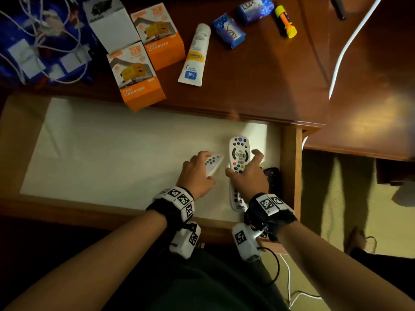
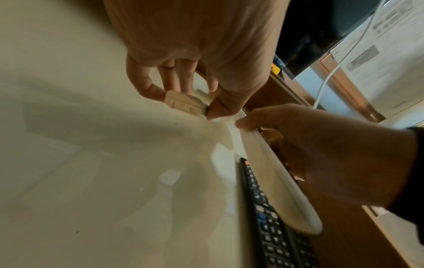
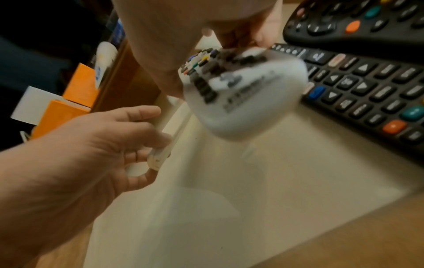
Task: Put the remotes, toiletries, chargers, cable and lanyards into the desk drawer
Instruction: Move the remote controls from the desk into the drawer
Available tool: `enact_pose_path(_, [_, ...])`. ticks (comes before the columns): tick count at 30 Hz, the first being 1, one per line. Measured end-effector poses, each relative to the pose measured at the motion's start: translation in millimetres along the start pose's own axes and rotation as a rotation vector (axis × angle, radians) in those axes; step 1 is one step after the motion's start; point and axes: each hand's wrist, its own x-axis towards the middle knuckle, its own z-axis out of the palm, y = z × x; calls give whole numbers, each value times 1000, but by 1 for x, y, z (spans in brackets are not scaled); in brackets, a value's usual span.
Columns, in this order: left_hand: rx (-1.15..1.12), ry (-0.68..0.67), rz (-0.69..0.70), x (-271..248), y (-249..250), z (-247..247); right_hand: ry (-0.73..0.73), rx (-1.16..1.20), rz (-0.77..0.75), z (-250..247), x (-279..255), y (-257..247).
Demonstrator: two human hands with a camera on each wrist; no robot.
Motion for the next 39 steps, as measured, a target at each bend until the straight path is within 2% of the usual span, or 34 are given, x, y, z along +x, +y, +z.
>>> enact_pose_path(10, [113, -74, -91, 22, -10, 19, -228, -326, -42, 29, 13, 0])
enact_pose_path(17, [217, -241, -188, 22, -12, 18, -330, -479, -45, 29, 14, -2])
enact_pose_path(28, [349, -296, -115, 16, -4, 24, -375, -575, -63, 15, 14, -1])
enact_pose_path(35, [387, -392, -40, 12, 7, 24, -309, -685, -112, 0, 17, -2])
enact_pose_path(39, [409, -430, 5, 12, 9, 21, -153, -768, -192, -5, 26, -5])
